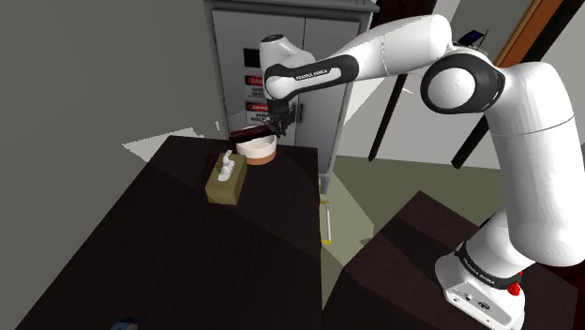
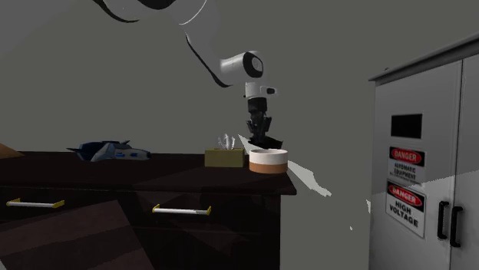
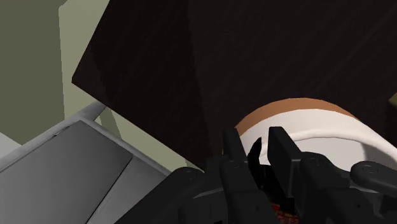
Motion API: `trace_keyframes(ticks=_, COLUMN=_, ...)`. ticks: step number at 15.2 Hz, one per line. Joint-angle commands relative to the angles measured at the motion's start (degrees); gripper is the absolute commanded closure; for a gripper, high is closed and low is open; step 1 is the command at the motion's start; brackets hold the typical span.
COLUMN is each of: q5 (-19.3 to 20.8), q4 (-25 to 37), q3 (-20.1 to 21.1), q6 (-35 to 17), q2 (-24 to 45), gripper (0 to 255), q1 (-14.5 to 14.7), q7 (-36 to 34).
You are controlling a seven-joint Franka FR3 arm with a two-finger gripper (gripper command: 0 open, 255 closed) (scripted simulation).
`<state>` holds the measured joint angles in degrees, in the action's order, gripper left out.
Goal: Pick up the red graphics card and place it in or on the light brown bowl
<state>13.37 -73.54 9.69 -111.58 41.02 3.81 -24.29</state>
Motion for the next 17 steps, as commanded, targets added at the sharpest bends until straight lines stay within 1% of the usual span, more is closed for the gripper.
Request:
trace_keyframes(ticks=1, q5=0.13, q4=-0.76, q3=-0.06, q6=-1.21, q2=0.41, gripper=255, q1=0.02, q7=-0.24)
trace_keyframes(ticks=7, q5=0.55, q4=-2.17, q3=-0.31, q6=-4.39, q2=2.22, gripper=255, q1=0.06, q7=-0.76)
trace_keyframes(ticks=14, q5=0.55, q4=-2.14, q3=-0.31, q6=-4.38, q2=2.24, gripper=255, q1=0.06, q7=-0.76)
trace_keyframes(ticks=15, q5=0.55, q4=-2.12, q3=-0.31, q6=-4.37, q2=2.24, gripper=0, q1=0.06, q7=-0.76)
trace_keyframes(ticks=17, q5=0.55, q4=-2.13, q3=-0.31, q6=-4.38, q2=2.24, gripper=0, q1=0.06, q7=-0.76)
